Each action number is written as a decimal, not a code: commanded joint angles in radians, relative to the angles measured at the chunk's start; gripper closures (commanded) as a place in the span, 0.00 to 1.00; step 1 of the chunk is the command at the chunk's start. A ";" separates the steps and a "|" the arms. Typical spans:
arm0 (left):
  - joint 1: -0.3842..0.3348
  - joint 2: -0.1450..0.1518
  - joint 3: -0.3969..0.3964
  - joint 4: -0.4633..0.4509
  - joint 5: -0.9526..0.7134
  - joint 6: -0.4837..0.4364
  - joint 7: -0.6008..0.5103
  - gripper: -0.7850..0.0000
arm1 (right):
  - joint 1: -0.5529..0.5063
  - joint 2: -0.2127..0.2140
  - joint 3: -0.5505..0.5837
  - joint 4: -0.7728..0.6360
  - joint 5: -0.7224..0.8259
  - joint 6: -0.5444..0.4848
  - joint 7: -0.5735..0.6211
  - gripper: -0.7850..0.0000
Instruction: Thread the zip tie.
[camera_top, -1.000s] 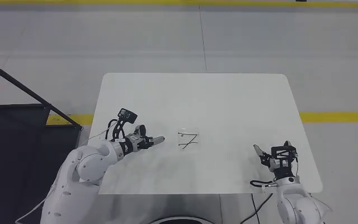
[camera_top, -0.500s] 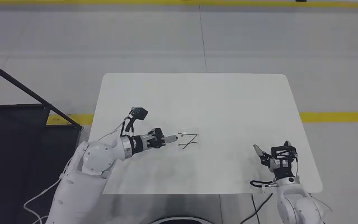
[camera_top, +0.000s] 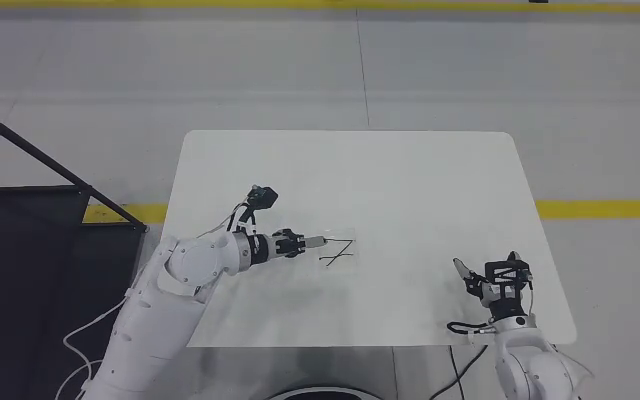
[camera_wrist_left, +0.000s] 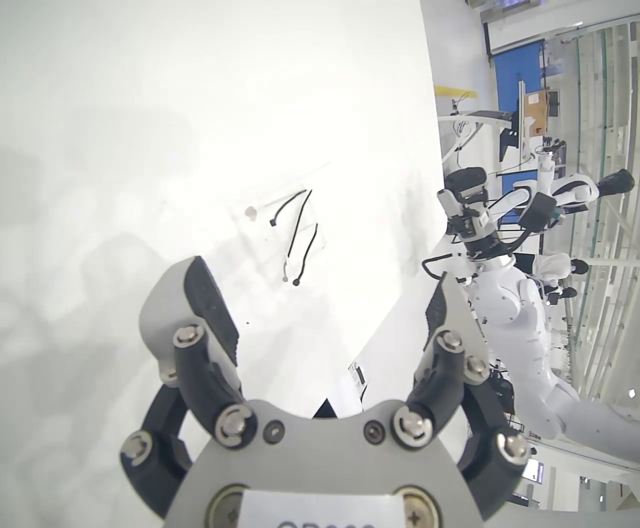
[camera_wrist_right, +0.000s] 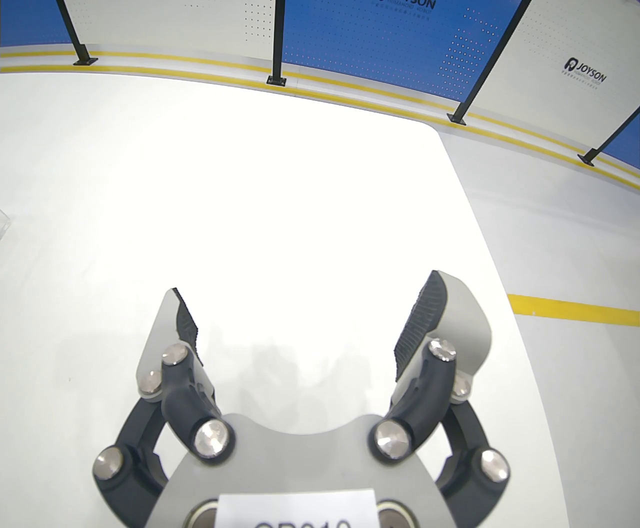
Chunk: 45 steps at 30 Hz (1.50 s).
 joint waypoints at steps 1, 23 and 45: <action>0.007 0.000 0.003 -0.002 -0.004 -0.004 0.015 0.00 | 0.000 0.000 0.000 0.000 0.000 0.000 0.000 0.00; -0.133 -0.029 0.155 0.138 0.030 0.211 0.100 0.37 | 0.000 0.000 0.000 0.000 0.000 0.000 0.000 0.00; -0.183 -0.041 0.217 0.198 0.052 0.233 0.103 0.61 | 0.000 0.000 0.000 0.000 0.000 0.000 0.000 0.00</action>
